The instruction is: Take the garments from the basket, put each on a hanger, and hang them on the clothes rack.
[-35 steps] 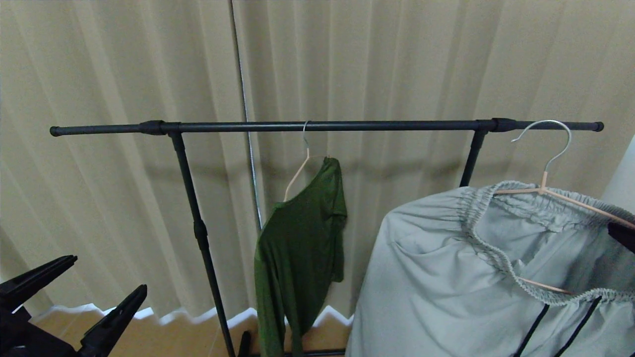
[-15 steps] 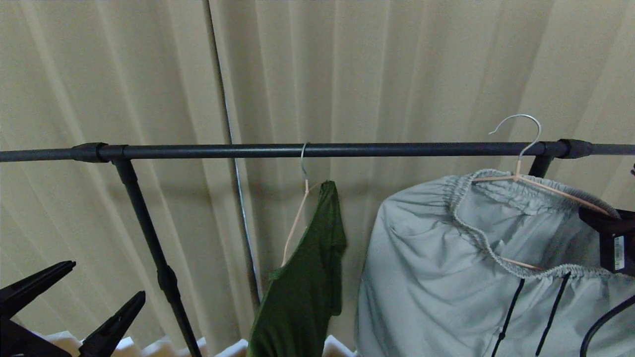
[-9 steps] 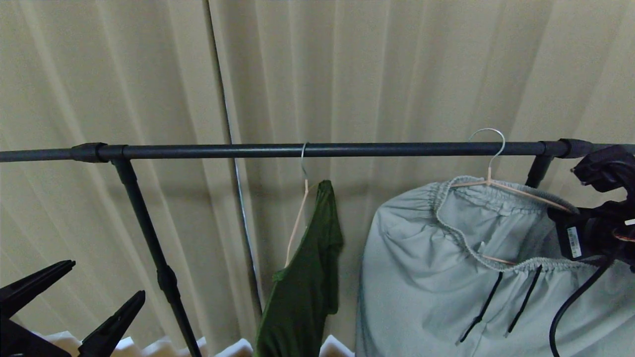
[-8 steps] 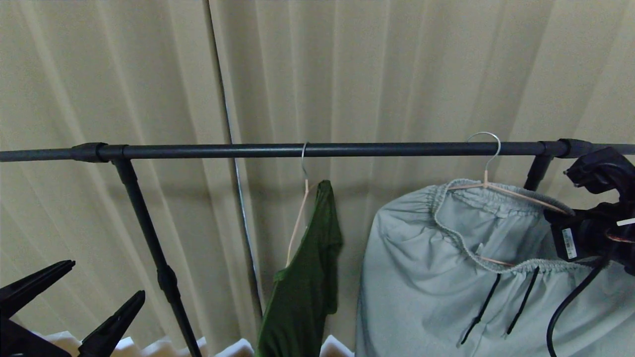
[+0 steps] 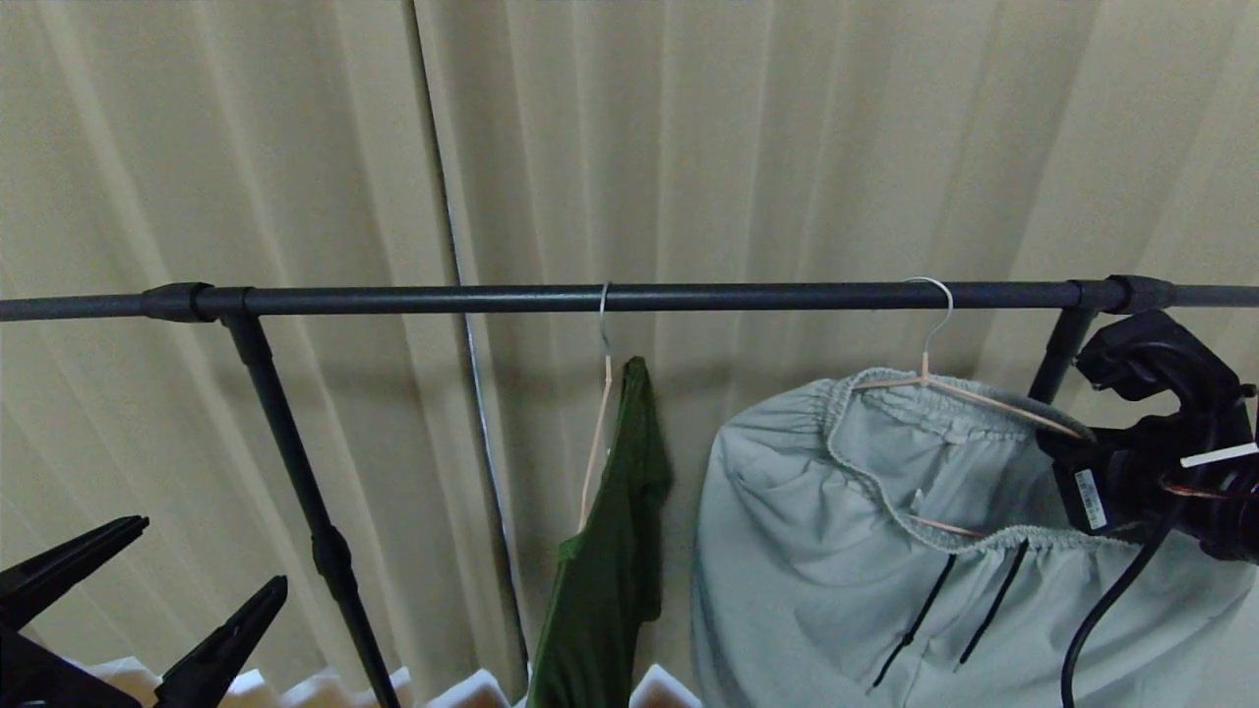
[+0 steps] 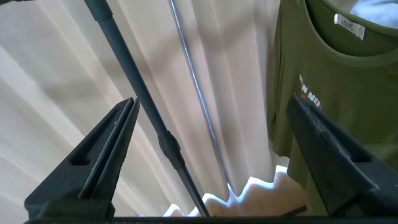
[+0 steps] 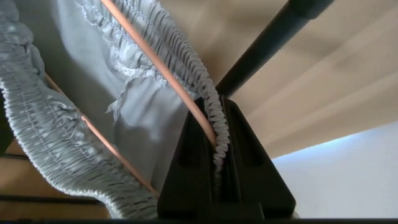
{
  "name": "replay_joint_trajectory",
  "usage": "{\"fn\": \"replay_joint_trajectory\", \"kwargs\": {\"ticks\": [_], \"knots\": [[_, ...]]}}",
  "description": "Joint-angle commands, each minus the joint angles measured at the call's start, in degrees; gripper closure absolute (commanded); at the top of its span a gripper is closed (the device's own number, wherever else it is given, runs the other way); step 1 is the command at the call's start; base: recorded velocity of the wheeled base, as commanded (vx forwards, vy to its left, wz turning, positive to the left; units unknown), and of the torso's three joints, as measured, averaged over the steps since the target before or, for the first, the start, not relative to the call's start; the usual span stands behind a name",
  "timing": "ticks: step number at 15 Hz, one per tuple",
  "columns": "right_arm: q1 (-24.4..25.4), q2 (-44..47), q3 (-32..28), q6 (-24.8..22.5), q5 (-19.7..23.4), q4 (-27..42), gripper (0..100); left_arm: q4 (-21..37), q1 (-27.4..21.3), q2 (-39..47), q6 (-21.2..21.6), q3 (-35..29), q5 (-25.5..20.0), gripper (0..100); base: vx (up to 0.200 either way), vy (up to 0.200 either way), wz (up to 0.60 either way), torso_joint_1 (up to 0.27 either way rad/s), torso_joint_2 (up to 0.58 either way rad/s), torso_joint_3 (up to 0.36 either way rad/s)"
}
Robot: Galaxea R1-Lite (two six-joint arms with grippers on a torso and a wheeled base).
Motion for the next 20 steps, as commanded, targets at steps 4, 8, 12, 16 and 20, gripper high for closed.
{"fn": "replay_joint_trajectory", "kwargs": {"ticks": [4, 8, 12, 16, 20], "knots": [[1.16, -2.21, 2.43, 0.12, 0.43, -0.52, 0, -0.03, 0.01, 0.09, -0.07, 0.10, 0.02, 0, 0.000, 0.000, 0.00, 0.000, 0.00, 0.000], [1.43, -6.16, 8.05, 0.20, 8.25, -5.00, 0, -0.03, 0.19, 0.00, -0.07, 0.10, 0.11, 0, 0.000, 0.000, 0.00, 0.000, 0.00, 0.000], [1.43, -8.18, 11.66, 0.20, 15.11, -9.31, 0, -0.03, 0.27, 0.00, -0.16, 0.10, 0.11, 0, 0.000, 0.000, 0.00, 0.000, 0.00, 0.000], [1.25, -13.46, 15.35, 0.20, 17.83, -15.73, 0, -0.03, 0.27, -1.76, -0.25, 0.27, 0.20, 0, 0.000, 0.000, 0.00, 0.000, 0.00, 0.000], [0.90, -29.80, 20.09, -0.06, 20.29, -13.88, 0, 0.33, 2.91, -12.13, -1.30, 1.85, 0.64, 0, 0.000, 0.000, 0.00, 0.000, 0.00, 0.000]]}}
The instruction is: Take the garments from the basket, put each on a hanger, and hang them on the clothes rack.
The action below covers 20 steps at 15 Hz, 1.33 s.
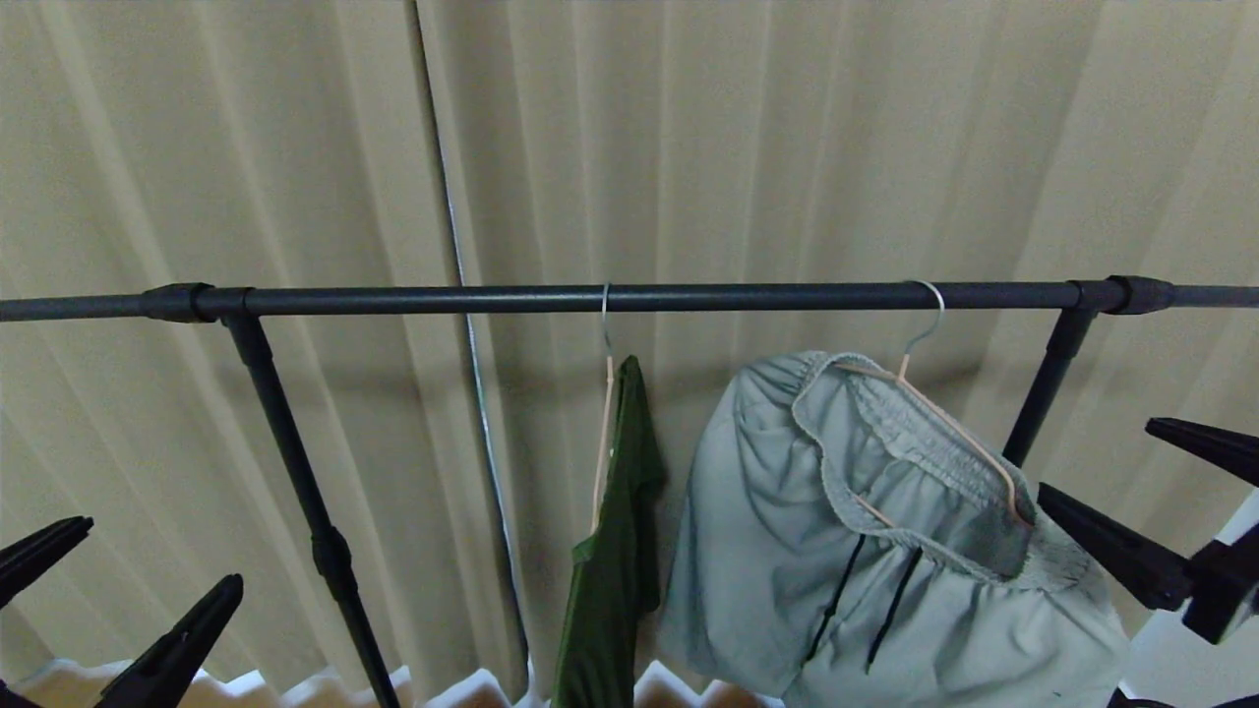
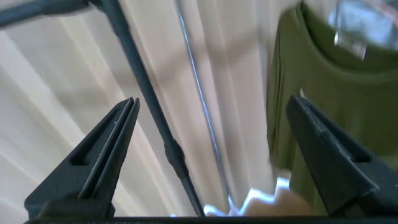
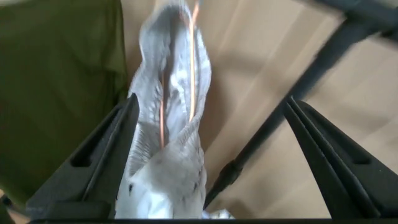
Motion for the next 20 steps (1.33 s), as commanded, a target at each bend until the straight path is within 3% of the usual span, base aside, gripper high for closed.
{"fn": "replay_joint_trajectory", "kwargs": {"ticks": [1, 4, 5, 8, 10, 12, 19, 20], "knots": [[-0.40, -11.31, 3.35, -0.12, 0.02, 2.56, 0, 1.64, 4.92, -7.37, -0.29, 1.09, 0.19, 0, 0.000, 0.000, 0.00, 0.000, 0.00, 0.000], [-5.14, -18.69, 3.35, -0.12, -1.39, 14.52, 0, 14.38, 14.15, -16.34, -0.64, 0.56, -0.16, 0, 0.000, 0.000, 0.00, 0.000, 0.00, 0.000], [-6.72, -20.27, 3.18, -0.12, -1.39, 17.51, 0, 17.99, 15.03, -18.97, -1.17, 0.56, -0.25, 0, 0.000, 0.000, 0.00, 0.000, 0.00, 0.000], [-14.11, -26.87, 4.05, 3.66, -1.21, 26.47, 0, 36.88, 15.38, -32.60, -3.46, 0.39, 0.28, 0, 0.000, 0.000, 0.00, 0.000, 0.00, 0.000], [-14.28, -30.21, 4.76, 6.91, -1.21, 31.57, 0, 44.71, 16.79, -38.05, -5.04, 0.03, 1.07, 0, 0.000, 0.000, 0.00, 0.000, 0.00, 0.000], [-14.28, -35.57, 6.25, 9.72, -1.39, 38.60, 0, 52.09, 19.25, -40.59, -9.61, -3.31, 1.15, 0, 0.000, 0.000, 0.00, 0.000, 0.00, 0.000], [-17.18, -52.18, 7.13, 9.28, -4.20, 48.27, 0, 49.80, 18.37, -44.20, -16.55, -1.46, 3.97, 0, 0.000, 0.000, 0.00, 0.000, 0.00, 0.000], [-16.04, -52.97, 7.57, 9.28, -6.84, 48.27, 0, 49.80, 18.37, -44.20, -16.29, -1.20, 7.39, 0, 0.000, 0.000, 0.00, 0.000, 0.00, 0.000]]}}
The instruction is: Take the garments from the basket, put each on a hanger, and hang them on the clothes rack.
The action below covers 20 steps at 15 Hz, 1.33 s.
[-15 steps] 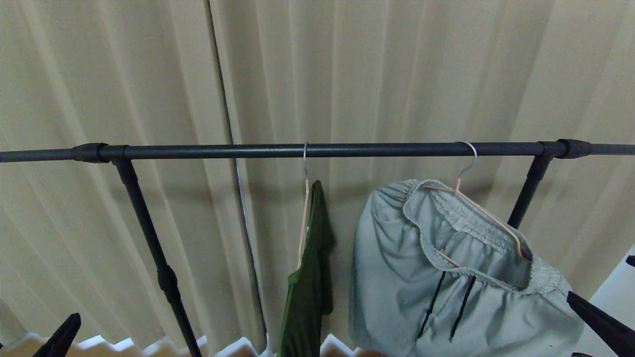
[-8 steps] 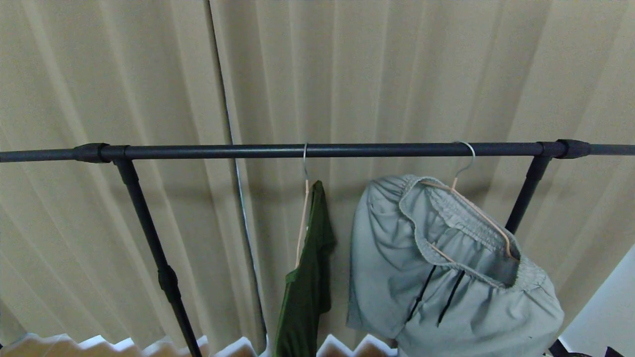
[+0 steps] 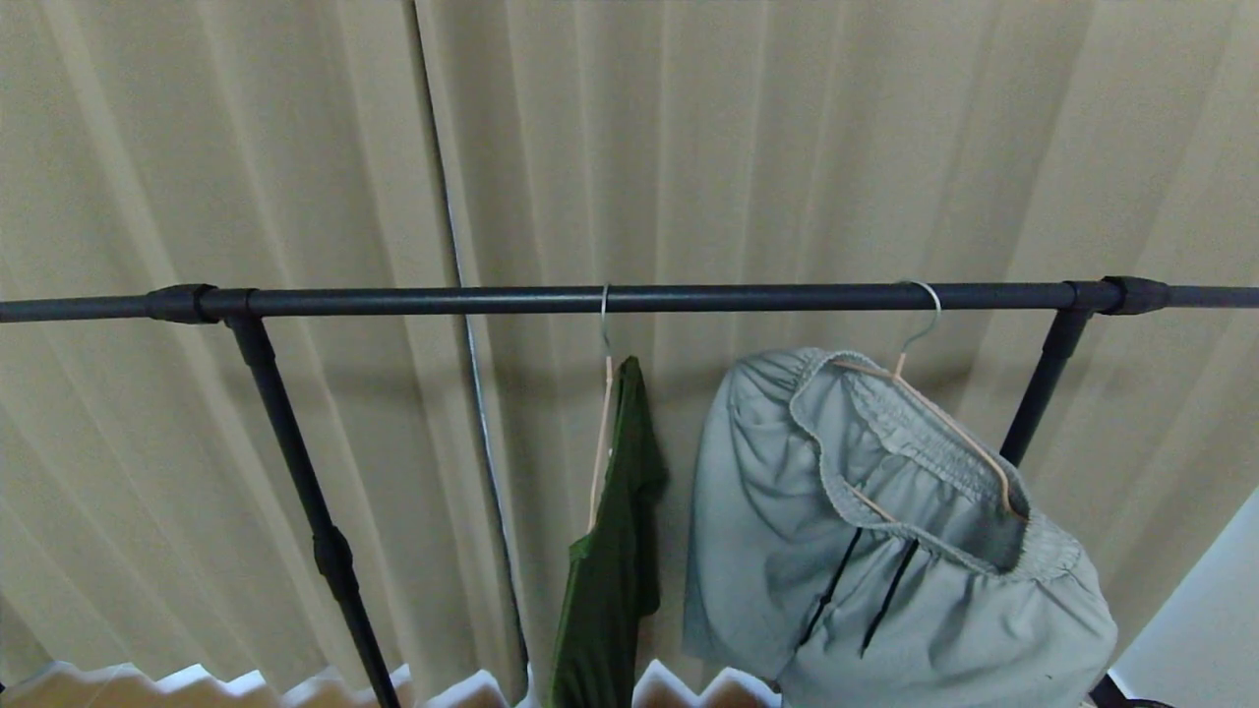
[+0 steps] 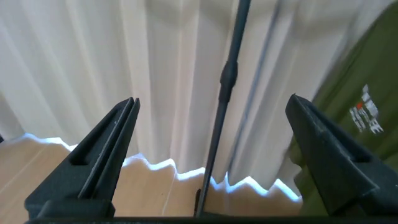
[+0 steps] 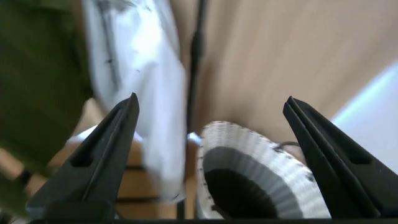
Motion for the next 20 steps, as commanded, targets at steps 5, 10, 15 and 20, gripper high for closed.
{"fn": "replay_joint_trajectory", "kwargs": {"ticks": [5, 10, 15, 20], "knots": [[2.69, -8.40, 7.92, -0.74, 0.10, -10.29, 0, -4.64, -0.02, -0.57, 0.51, 2.71, -3.52, 0, 0.000, 0.000, 0.00, 0.000, 0.00, 0.000], [2.69, -8.40, 11.26, 0.31, 0.45, -20.31, 0, -4.73, -0.02, -0.57, 4.03, 2.54, -18.46, 0, 0.000, 0.000, 0.00, 0.000, 0.00, 0.000], [2.69, -8.40, 11.26, 4.71, 6.34, -18.64, 0, -7.19, -0.02, -0.57, 4.47, 3.77, -11.96, 0, 0.000, 0.000, 0.00, 0.000, 0.00, 0.000], [2.69, -8.40, 11.26, 2.16, 14.86, -18.47, 0, -7.54, -0.11, -0.57, 2.01, 3.77, -10.99, 0, 0.000, 0.000, 0.00, 0.000, 0.00, 0.000]]}}
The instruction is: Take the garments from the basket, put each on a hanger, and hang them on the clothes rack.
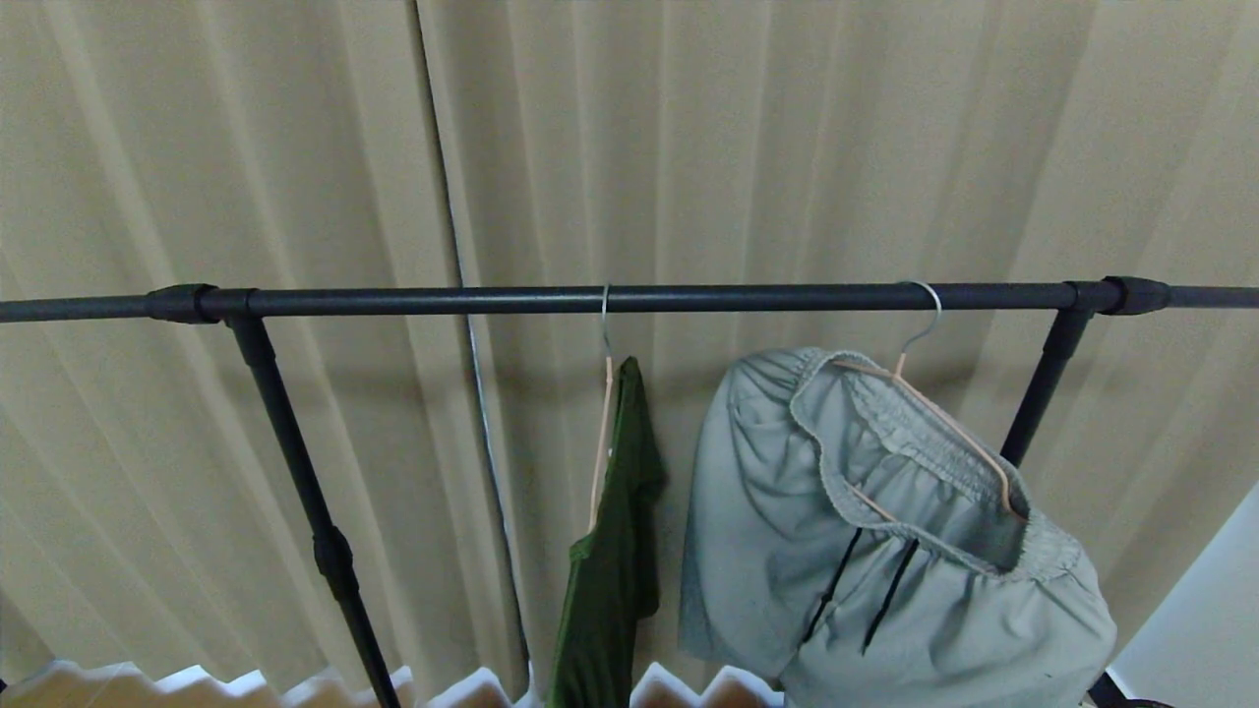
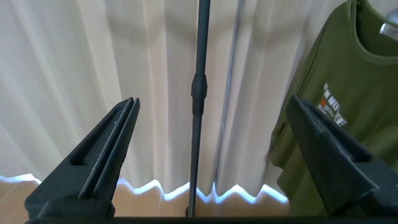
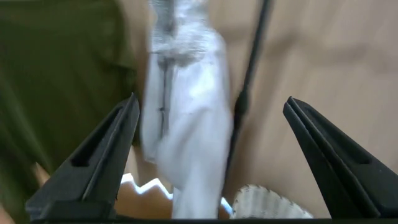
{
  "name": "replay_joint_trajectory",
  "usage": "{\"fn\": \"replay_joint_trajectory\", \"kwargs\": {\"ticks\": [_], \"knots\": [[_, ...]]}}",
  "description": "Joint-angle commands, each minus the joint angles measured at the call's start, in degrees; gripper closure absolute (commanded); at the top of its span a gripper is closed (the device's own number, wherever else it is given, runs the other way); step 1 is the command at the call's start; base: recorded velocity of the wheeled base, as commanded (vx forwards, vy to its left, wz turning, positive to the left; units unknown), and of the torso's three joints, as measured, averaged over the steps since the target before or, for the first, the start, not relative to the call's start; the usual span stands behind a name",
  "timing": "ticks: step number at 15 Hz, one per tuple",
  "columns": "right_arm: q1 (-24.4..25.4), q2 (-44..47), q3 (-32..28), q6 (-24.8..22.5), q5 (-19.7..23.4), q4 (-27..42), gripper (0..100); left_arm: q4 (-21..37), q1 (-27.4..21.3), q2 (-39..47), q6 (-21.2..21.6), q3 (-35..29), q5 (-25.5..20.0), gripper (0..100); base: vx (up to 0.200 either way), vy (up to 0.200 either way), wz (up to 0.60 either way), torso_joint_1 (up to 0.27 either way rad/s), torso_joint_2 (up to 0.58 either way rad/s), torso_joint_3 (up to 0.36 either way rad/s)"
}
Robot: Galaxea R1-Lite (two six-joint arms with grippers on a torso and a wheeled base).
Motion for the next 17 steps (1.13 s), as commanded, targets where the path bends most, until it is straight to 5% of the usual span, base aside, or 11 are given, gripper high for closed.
{"fn": "replay_joint_trajectory", "kwargs": {"ticks": [1, 5, 17], "knots": [[0.02, -0.10, 0.00, -0.08, 0.13, -0.08, 0, 0.00, 0.00, -0.02, -0.07, 0.07, 0.02, 0, 0.000, 0.000, 0.00, 0.000, 0.00, 0.000], [0.02, -0.10, 0.00, -4.39, 0.13, 0.88, 0, 0.00, 0.09, -0.02, -0.07, 0.07, -0.07, 0, 0.000, 0.000, 0.00, 0.000, 0.00, 0.000], [0.02, -0.10, 0.00, -2.90, -0.93, 0.88, 0, 0.00, 0.00, -0.02, -0.07, 0.07, -0.07, 0, 0.000, 0.000, 0.00, 0.000, 0.00, 0.000]]}}
